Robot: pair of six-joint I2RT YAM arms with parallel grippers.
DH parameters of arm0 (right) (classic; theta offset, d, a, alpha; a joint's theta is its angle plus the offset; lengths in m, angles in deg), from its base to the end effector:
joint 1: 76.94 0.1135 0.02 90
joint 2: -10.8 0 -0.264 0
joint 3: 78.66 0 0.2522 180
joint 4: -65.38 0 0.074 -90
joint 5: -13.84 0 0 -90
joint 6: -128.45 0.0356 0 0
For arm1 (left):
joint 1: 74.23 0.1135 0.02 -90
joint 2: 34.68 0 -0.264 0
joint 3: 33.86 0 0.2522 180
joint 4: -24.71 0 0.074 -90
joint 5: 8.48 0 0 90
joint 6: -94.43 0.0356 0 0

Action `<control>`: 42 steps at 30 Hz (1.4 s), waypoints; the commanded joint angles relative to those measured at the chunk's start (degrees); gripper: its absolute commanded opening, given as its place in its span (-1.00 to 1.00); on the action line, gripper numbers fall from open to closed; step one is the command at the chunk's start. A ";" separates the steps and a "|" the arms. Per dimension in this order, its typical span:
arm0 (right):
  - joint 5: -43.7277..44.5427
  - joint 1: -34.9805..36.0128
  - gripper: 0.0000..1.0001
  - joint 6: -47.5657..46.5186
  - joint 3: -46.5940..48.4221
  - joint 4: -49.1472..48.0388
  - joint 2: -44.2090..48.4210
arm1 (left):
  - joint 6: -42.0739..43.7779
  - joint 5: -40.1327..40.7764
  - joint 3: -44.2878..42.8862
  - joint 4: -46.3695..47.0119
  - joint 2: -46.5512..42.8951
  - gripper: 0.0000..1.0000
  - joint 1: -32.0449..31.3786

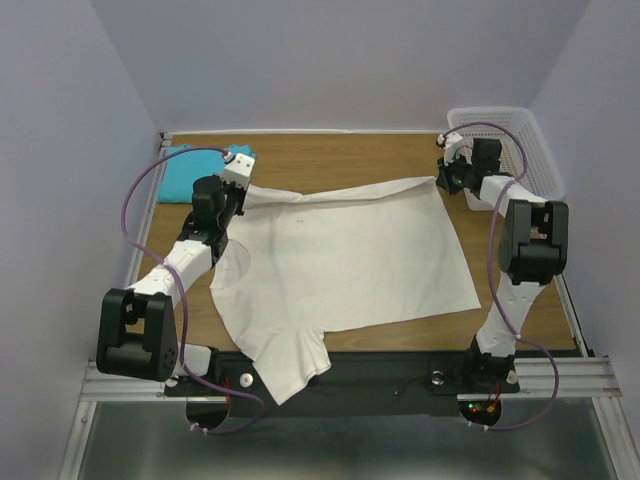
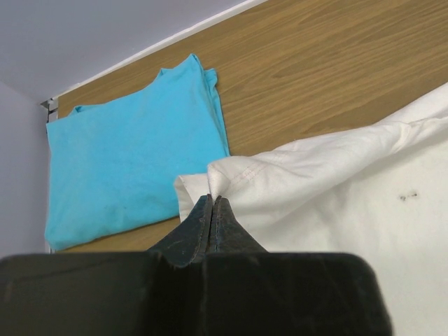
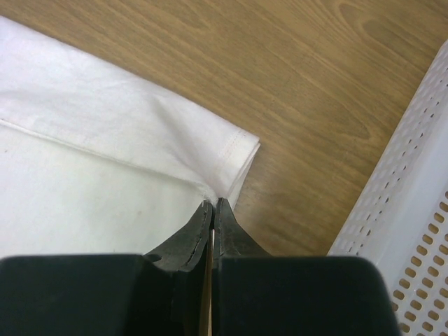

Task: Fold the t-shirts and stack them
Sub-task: Fold the tshirt

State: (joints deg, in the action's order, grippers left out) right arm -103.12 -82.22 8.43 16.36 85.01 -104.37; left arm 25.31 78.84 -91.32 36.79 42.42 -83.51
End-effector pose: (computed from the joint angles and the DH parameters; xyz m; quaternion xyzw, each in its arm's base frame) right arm 0.4499 -0.0254 0.1979 -0.2853 0.8389 0.0760 0.4572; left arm 0.3029 -0.0512 0.2717 0.2105 0.7221 0.0491 0.6572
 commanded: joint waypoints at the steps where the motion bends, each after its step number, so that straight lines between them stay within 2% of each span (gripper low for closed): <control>1: 0.68 -0.61 -0.99 -1.44 -1.44 -3.05 4.78 | 0.03 1.09 0.55 2.28 -2.04 -1.00 -0.21; 27: 1.21 -0.96 -0.99 -5.40 -8.13 -4.20 7.51 | 0.12 1.89 1.34 2.02 -1.78 -1.00 -0.13; 42: 1.03 -0.96 -0.92 -5.84 -10.06 -4.20 7.33 | -0.32 0.57 1.69 1.84 -1.43 -1.00 -0.21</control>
State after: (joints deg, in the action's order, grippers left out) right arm -102.47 -82.56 3.16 7.70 82.00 -99.35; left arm 25.29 80.02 -90.34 36.57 42.42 -83.51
